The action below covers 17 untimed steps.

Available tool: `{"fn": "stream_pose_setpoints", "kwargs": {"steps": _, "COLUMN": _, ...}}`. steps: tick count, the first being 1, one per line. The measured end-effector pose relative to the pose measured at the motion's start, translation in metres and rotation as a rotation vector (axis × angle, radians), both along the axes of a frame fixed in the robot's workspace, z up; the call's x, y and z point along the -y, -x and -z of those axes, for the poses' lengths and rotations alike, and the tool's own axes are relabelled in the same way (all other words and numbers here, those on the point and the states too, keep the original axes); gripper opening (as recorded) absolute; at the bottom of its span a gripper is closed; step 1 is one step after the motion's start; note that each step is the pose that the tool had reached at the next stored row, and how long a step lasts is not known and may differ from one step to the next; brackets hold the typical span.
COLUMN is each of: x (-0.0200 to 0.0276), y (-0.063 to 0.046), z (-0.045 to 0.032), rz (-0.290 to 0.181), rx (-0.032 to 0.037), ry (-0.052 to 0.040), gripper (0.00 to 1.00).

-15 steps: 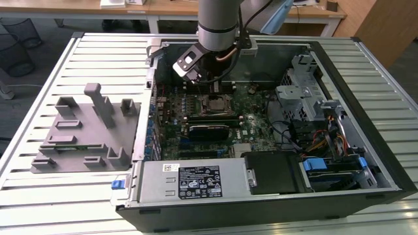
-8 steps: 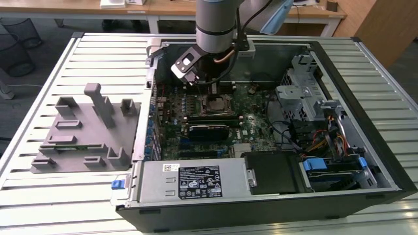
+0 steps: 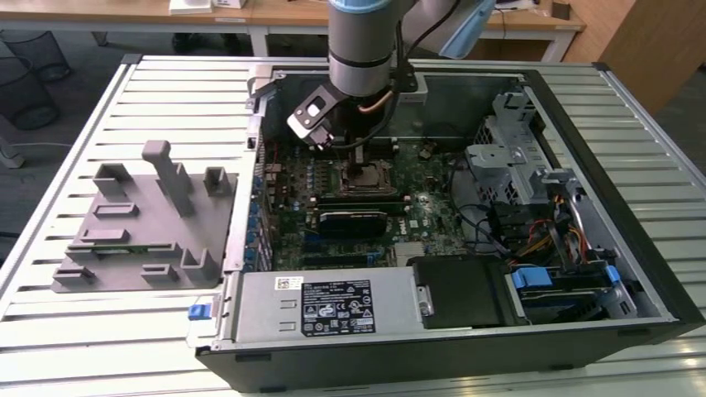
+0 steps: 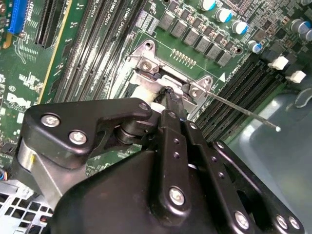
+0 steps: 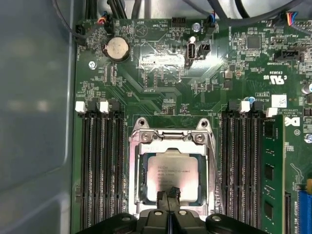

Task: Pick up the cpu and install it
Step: 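Close the cpu cover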

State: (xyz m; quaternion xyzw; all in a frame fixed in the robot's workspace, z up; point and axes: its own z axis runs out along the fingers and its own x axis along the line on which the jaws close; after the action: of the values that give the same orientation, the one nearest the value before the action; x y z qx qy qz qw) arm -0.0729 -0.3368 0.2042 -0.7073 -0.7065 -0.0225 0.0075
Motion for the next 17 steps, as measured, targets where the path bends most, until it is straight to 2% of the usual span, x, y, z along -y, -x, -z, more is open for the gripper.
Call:
{"fn": "stream_pose_setpoints", "kwargs": {"steps": 5, "x": 0.0, "y": -0.0001, "z": 0.0048, "rz": 0.0, "rx": -0.0028, "ry": -0.0002, "gripper": 0.11}}
{"fn": "stream_pose_setpoints", "kwargs": {"steps": 10, "x": 0.0, "y": -0.0062, "z": 0.005, "rz": 0.0, "rx": -0.0153, "ry": -0.0053, "gripper": 0.11}}
{"fn": "stream_pose_setpoints", "kwargs": {"steps": 12, "x": 0.0001, "y": -0.0081, "z": 0.0052, "rz": 0.0, "rx": -0.0184, "ry": -0.0074, "gripper": 0.11}}
{"fn": "stream_pose_setpoints", "kwargs": {"steps": 17, "x": 0.0, "y": -0.0087, "z": 0.0039, "rz": 0.0, "rx": -0.0202, "ry": -0.0103, "gripper": 0.11}}
